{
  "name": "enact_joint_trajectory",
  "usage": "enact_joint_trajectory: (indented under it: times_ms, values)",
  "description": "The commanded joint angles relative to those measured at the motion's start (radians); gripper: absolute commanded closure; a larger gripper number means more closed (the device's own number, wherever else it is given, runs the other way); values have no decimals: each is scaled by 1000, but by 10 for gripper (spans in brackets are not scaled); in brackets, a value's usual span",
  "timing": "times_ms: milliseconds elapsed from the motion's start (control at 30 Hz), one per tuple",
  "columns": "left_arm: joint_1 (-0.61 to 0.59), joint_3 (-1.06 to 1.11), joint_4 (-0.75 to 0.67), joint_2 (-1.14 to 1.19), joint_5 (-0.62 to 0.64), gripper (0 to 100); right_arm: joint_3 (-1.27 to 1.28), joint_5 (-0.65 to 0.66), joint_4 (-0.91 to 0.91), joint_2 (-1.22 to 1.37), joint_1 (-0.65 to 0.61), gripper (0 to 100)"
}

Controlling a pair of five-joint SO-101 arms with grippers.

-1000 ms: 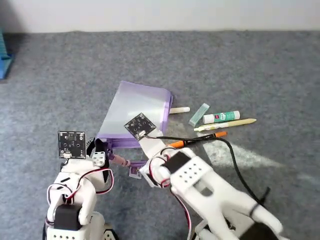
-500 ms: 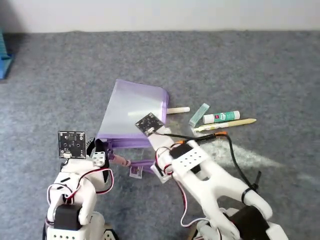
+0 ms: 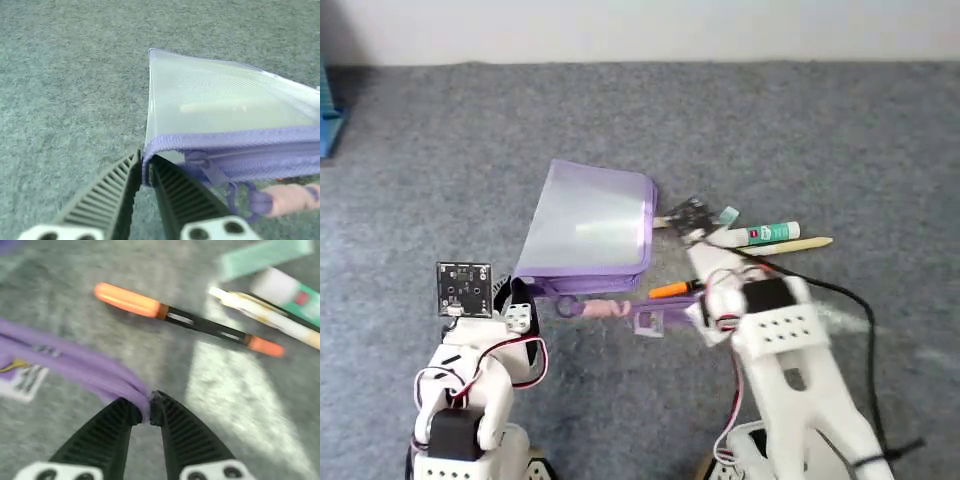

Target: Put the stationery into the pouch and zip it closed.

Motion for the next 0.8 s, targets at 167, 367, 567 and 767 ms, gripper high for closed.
enact_joint_trajectory:
  times_ms: [167,367,567,767]
  values:
    - [-11,-8,-25,-8,-5,988,-46,224,84,-157,338,991]
    - [-11,-8,-25,-8,-9,988,-46,304,104,-213,486,991]
    - [-11,-8,-21,-8,-11,988,-48,305,97,-240,570,991]
    - [-2,-8,-20,-8,-11,985,-49,305,142,-317,585,991]
